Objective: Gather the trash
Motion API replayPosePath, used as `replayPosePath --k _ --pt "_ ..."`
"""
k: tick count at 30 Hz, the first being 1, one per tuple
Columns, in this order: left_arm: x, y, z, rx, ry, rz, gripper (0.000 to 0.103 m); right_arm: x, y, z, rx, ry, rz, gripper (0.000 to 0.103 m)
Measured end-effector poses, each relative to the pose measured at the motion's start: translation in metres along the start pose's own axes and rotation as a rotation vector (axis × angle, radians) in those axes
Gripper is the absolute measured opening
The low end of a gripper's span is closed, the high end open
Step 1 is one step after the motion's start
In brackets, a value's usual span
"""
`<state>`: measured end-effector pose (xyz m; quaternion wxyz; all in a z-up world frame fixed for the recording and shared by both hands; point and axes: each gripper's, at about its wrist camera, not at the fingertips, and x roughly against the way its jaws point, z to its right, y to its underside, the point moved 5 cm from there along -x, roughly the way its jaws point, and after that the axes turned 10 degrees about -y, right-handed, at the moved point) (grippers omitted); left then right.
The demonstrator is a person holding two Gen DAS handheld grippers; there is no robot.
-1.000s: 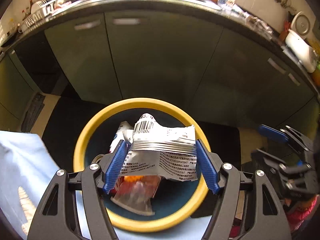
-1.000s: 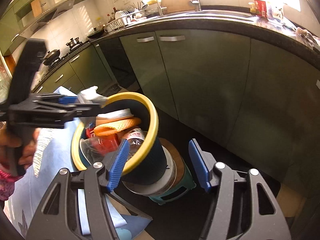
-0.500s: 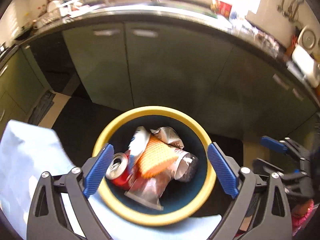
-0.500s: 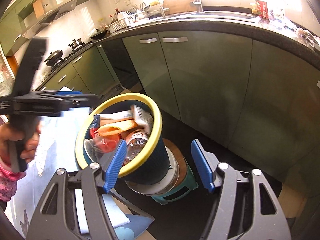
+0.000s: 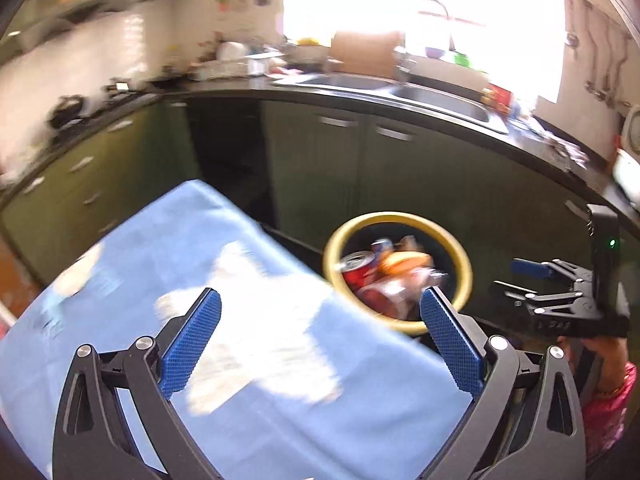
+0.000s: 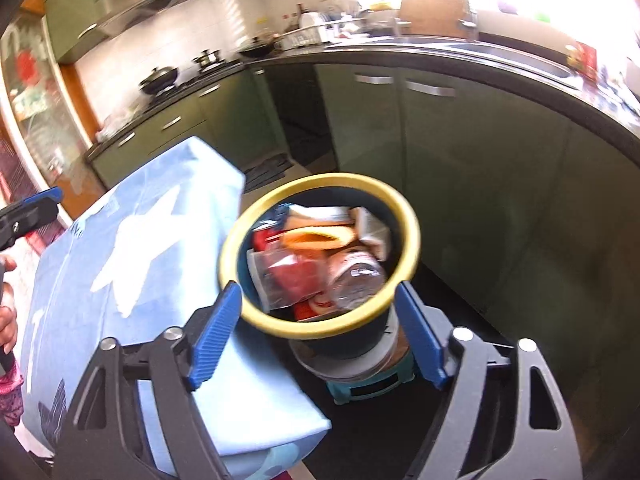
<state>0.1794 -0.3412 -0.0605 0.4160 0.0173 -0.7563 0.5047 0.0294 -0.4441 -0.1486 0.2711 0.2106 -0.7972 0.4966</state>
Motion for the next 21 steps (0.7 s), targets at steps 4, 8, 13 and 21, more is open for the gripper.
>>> replayPosePath --k 4,8,13,21 --pt "0.043 0.035 -0.05 0.1 -0.147 0.072 0.098 -0.008 0.005 -0.03 0.054 -0.051 -0.029 0.096" --pt "0.083 0.077 -0.1 0.198 -0.288 0.068 0.098 -0.008 0.007 -0.06 0.11 -0.066 -0.026 0.096" --pt "0.134 0.124 -0.151 0.298 -0.455 0.062 0.098 0.005 0.006 -0.098 0.219 -0.053 0.018 0.096" --pt "0.208 0.178 -0.187 0.431 -0.539 0.08 0.098 0.043 0.006 -0.133 0.298 -0.029 0.086 0.096"
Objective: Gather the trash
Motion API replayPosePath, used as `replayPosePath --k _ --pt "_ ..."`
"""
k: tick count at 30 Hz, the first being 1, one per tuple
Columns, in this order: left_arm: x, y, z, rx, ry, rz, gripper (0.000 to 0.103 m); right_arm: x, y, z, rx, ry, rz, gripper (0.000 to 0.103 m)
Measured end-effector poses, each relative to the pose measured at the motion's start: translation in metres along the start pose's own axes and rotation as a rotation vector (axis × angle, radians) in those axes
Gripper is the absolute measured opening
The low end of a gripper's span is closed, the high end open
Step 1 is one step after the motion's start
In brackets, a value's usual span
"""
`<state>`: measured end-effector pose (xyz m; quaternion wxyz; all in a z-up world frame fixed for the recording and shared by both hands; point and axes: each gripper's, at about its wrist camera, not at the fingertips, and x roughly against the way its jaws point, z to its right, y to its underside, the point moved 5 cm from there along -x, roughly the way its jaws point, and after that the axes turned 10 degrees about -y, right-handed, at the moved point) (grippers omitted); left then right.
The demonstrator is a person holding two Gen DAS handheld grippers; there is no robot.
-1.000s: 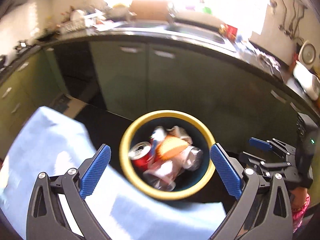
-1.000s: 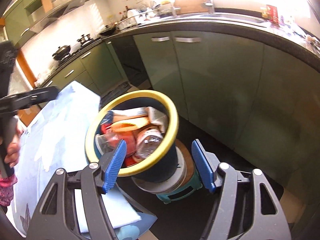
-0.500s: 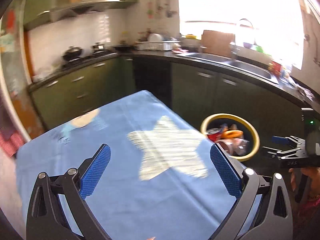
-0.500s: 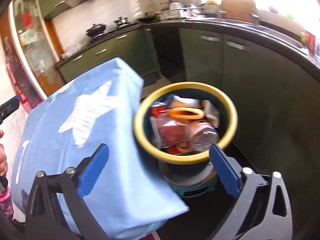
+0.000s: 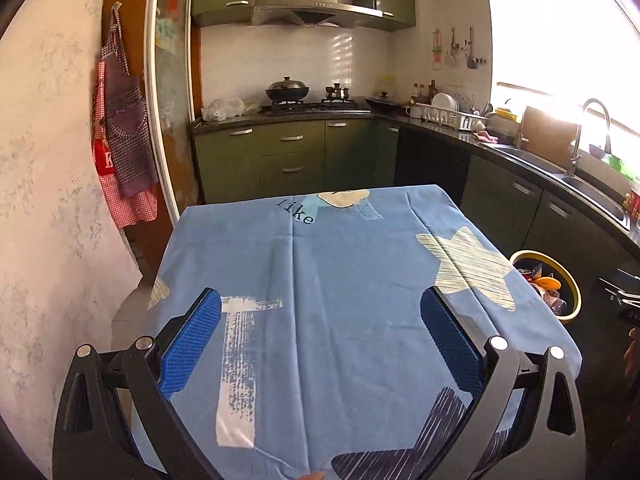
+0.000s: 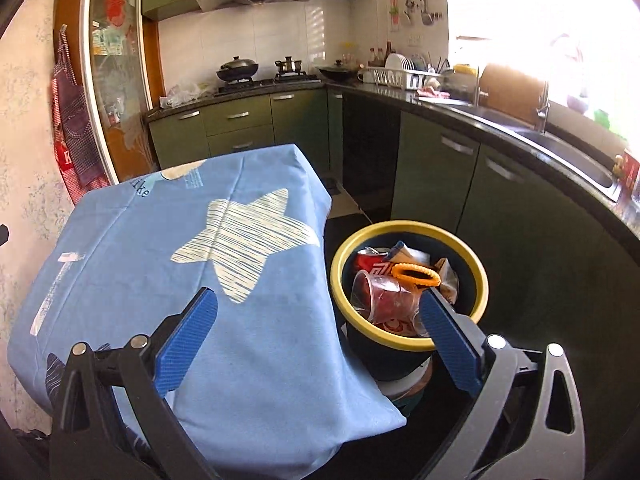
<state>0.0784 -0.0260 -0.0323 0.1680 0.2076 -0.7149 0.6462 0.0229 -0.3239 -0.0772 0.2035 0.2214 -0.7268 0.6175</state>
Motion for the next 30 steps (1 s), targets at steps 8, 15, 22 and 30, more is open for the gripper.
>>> replayPosePath --k 8,15,22,30 --pt "0.026 0.018 -0.016 0.034 0.015 0.01 0.098 0.036 -0.003 -0.019 0.051 0.019 0.037 0.096" --pt "0.044 0.026 -0.019 0.029 0.003 0.035 0.098 0.044 -0.005 -0.031 0.069 0.011 0.059 0.096" --pt "0.052 0.014 -0.019 0.027 0.002 0.048 0.098 0.044 -0.005 -0.028 0.054 0.004 0.066 0.096" --pt "0.055 0.007 -0.006 0.004 0.024 0.046 0.098 0.044 -0.004 -0.021 0.037 0.008 0.068 0.096"
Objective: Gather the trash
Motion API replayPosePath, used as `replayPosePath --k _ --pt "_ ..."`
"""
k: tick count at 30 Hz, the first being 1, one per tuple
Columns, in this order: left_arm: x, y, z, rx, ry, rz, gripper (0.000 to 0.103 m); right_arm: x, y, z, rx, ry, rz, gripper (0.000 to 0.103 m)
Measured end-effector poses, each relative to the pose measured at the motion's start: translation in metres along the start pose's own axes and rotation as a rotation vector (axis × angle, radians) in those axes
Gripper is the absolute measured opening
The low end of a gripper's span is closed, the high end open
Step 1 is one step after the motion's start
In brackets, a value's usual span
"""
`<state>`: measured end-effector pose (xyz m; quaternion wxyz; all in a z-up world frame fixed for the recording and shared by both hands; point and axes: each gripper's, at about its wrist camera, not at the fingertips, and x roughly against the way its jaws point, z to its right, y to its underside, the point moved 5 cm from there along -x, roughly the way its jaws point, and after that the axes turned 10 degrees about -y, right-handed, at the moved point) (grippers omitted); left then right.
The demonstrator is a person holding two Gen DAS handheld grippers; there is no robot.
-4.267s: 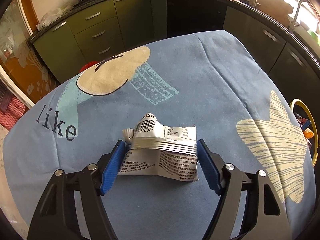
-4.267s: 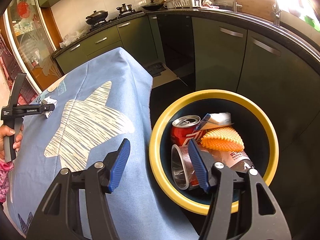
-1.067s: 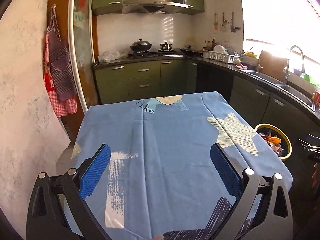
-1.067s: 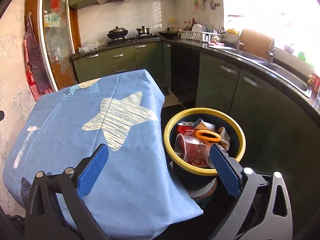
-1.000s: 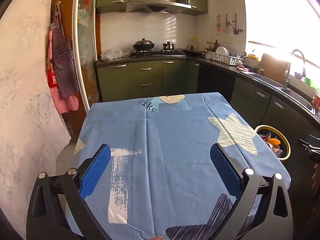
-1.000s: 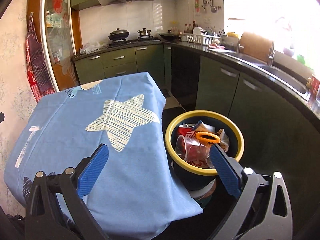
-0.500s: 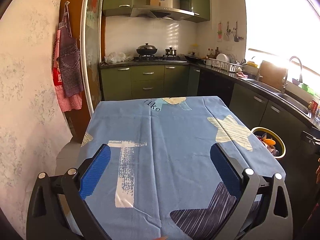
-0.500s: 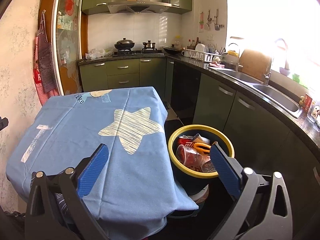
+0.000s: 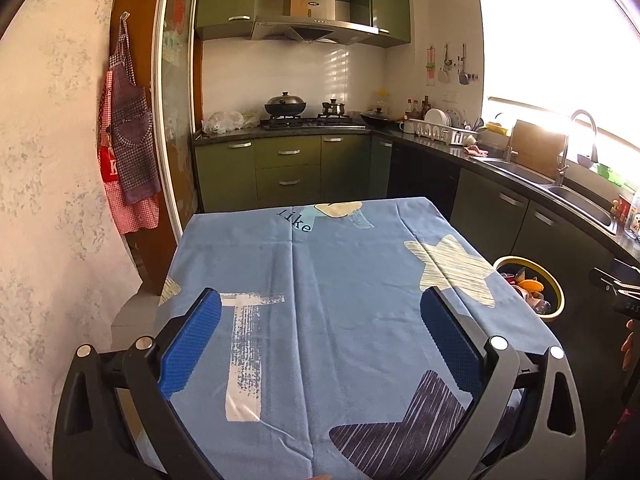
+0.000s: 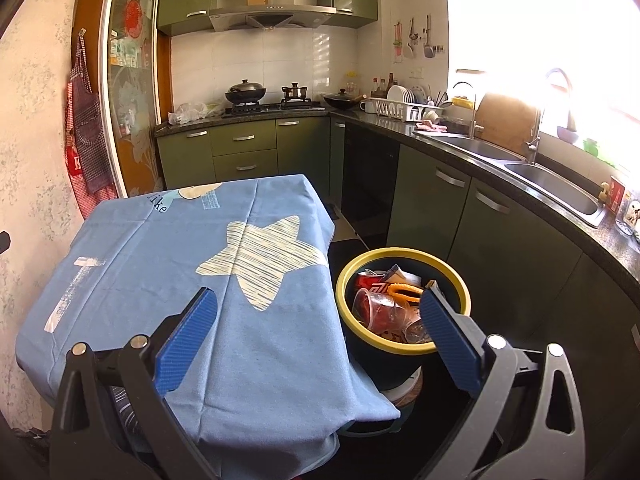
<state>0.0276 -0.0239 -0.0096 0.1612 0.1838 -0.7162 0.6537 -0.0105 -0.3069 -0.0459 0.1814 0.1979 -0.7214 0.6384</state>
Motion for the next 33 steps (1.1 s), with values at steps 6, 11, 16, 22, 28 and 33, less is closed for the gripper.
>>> replayPosePath --k 6,11,16,22,28,33 --pt "-0.002 0.003 0.0039 -0.001 0.009 -0.01 0.098 -0.0002 0.0008 0.0001 0.002 0.001 0.0 0.096" --pt "-0.0044 0.0049 0.0028 0.005 0.011 -0.018 0.098 -0.0013 0.0021 -0.0007 0.002 -0.003 -0.002 0.096" --pt "-0.0065 0.0056 0.0043 0.002 0.015 -0.023 0.098 -0.0017 0.003 -0.0013 -0.002 -0.001 -0.002 0.096" --pt "-0.0058 0.0075 0.0066 -0.002 0.021 -0.025 0.098 -0.001 0.0025 -0.0002 -0.009 -0.002 0.004 0.096" --pt "-0.006 0.0082 0.0063 -0.001 0.021 -0.026 0.098 -0.0025 0.0031 -0.0003 -0.009 -0.004 0.0 0.096" --pt "-0.0072 0.0088 0.007 -0.005 0.02 -0.027 0.098 -0.0038 0.0035 -0.0009 -0.008 -0.005 -0.003 0.096"
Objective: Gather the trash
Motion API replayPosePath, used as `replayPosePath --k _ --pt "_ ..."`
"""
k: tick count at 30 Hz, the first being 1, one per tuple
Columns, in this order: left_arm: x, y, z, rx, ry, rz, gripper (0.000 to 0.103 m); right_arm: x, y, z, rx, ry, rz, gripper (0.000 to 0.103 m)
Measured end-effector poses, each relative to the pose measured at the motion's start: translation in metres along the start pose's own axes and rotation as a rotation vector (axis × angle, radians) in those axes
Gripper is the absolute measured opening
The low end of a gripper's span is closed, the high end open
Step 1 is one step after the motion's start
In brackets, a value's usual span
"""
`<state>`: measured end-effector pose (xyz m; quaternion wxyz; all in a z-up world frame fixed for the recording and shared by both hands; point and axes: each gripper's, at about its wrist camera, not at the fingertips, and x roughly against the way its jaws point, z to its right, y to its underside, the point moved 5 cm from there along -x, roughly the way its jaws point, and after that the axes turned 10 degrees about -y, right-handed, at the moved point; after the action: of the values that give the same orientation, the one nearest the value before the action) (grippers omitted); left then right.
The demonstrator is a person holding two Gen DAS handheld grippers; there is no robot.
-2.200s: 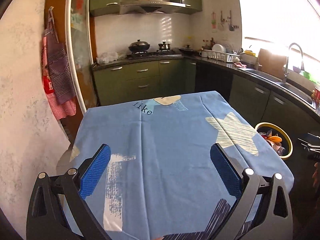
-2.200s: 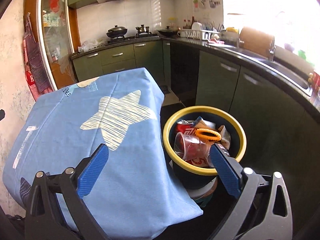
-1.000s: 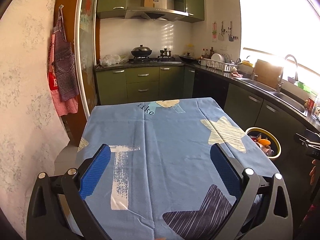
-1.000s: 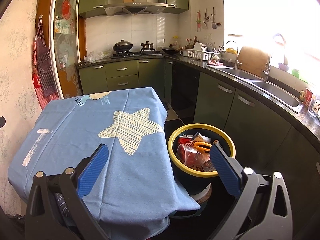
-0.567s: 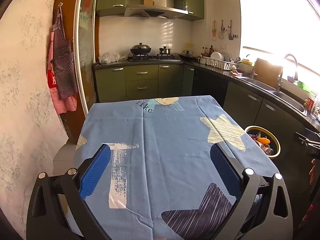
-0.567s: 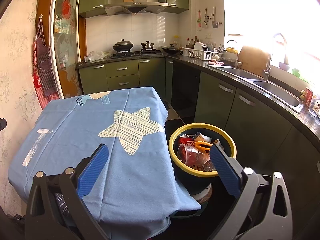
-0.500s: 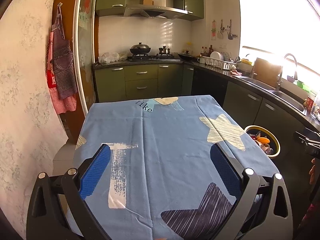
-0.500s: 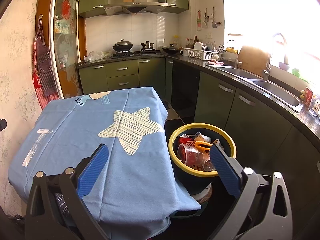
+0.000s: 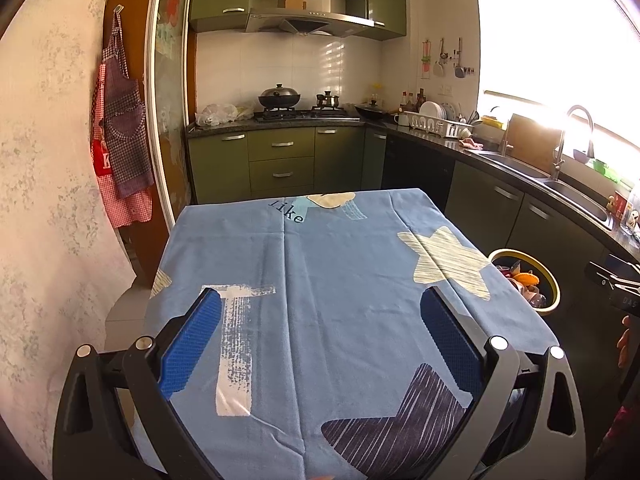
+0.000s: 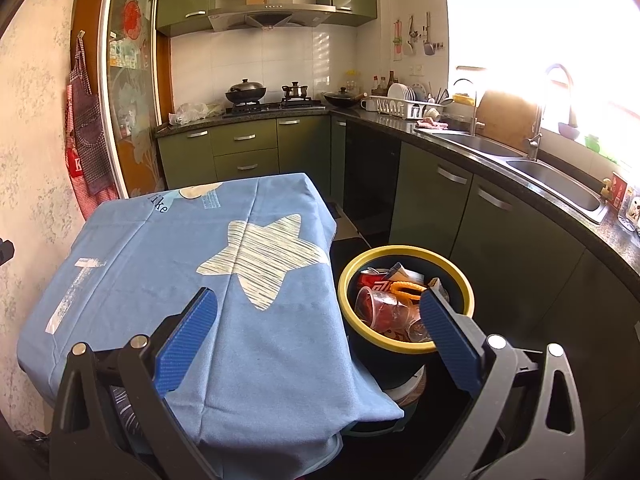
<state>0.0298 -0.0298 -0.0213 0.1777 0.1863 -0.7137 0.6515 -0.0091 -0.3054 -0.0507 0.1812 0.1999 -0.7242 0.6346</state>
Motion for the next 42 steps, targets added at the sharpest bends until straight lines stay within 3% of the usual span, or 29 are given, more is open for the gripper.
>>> replayPosePath --k 42 --pt "-0.0026 0.0047 0.0057 -0.017 0.016 -0.014 0.098 -0.0011 0.0016 -0.0003 -0.003 -0.001 -0.003 0.096"
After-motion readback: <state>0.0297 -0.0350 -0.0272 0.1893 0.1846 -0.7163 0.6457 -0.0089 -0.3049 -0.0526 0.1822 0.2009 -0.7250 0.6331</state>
